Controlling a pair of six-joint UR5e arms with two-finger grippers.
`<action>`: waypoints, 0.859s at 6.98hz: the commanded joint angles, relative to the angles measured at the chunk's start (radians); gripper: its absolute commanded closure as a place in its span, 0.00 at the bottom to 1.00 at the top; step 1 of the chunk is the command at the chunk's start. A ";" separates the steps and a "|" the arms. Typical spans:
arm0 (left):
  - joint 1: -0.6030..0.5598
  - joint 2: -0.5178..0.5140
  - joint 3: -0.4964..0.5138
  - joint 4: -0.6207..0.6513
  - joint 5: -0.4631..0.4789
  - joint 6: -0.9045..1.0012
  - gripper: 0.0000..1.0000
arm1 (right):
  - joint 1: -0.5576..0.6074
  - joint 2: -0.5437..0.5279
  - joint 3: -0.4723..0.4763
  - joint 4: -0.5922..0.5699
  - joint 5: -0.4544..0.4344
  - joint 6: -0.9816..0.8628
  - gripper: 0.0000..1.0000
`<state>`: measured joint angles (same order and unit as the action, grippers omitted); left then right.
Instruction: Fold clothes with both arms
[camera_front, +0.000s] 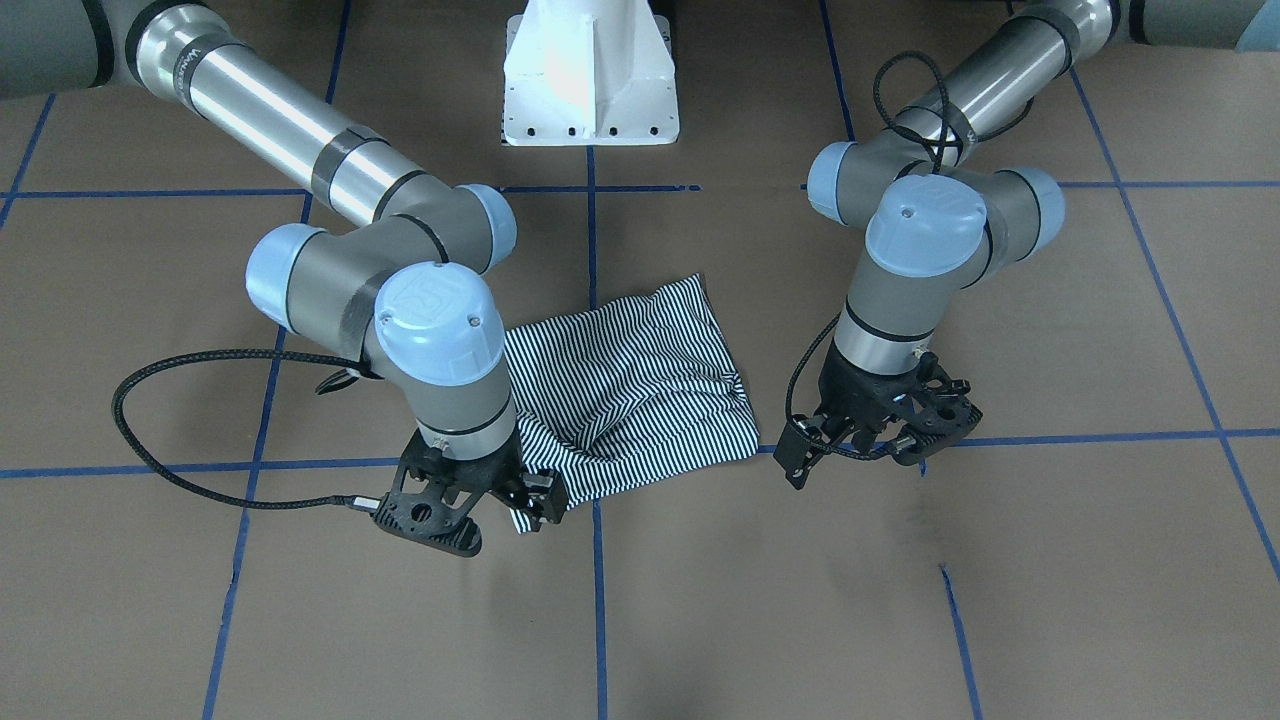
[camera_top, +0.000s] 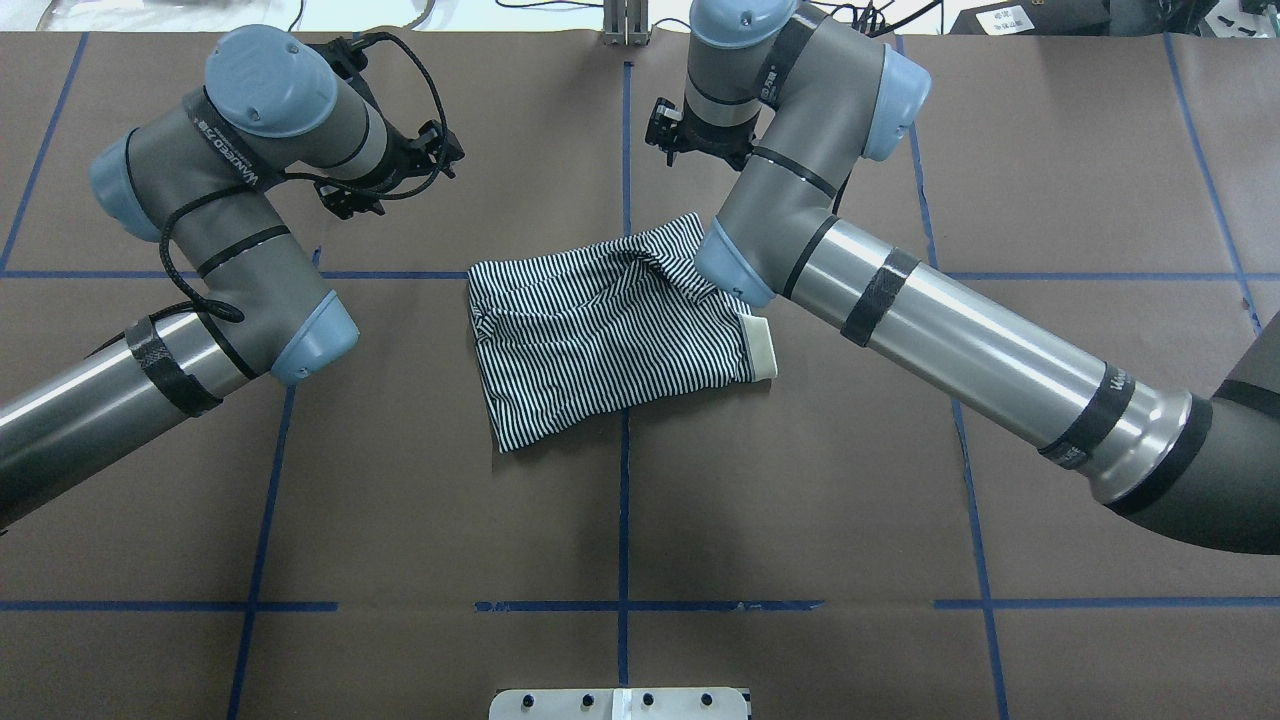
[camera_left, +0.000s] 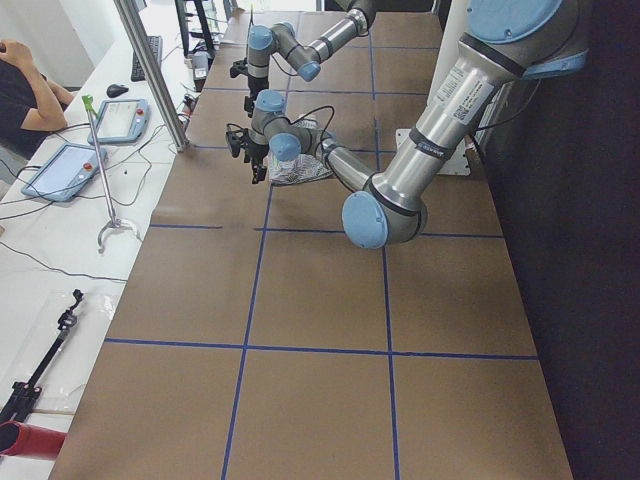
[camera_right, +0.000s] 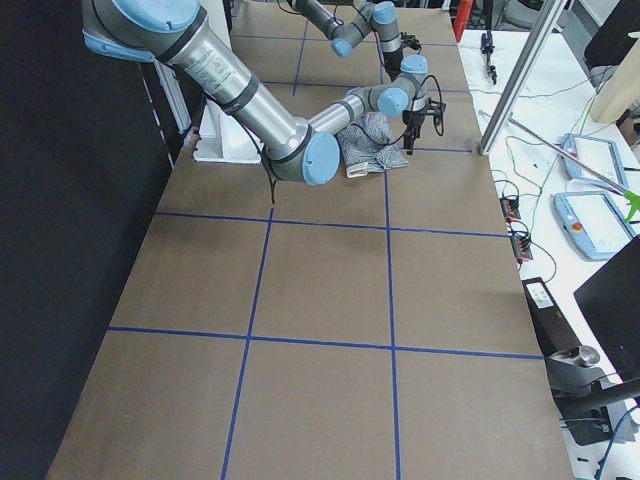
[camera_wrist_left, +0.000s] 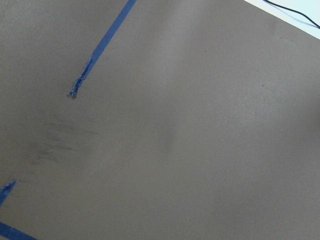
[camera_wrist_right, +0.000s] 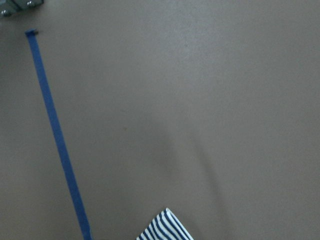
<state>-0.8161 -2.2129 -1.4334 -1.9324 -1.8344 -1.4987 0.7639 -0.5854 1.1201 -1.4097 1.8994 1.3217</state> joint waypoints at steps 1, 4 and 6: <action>0.000 0.005 -0.001 0.000 -0.012 0.002 0.00 | -0.125 0.028 0.024 -0.099 -0.140 -0.161 0.00; -0.003 0.009 -0.002 -0.016 -0.017 0.001 0.00 | -0.178 0.053 0.003 -0.242 -0.264 -0.439 0.00; -0.003 0.013 -0.034 -0.007 -0.031 0.000 0.00 | -0.173 0.052 -0.037 -0.235 -0.295 -0.493 0.00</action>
<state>-0.8188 -2.2027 -1.4464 -1.9449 -1.8543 -1.4983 0.5895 -0.5333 1.1065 -1.6474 1.6333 0.8749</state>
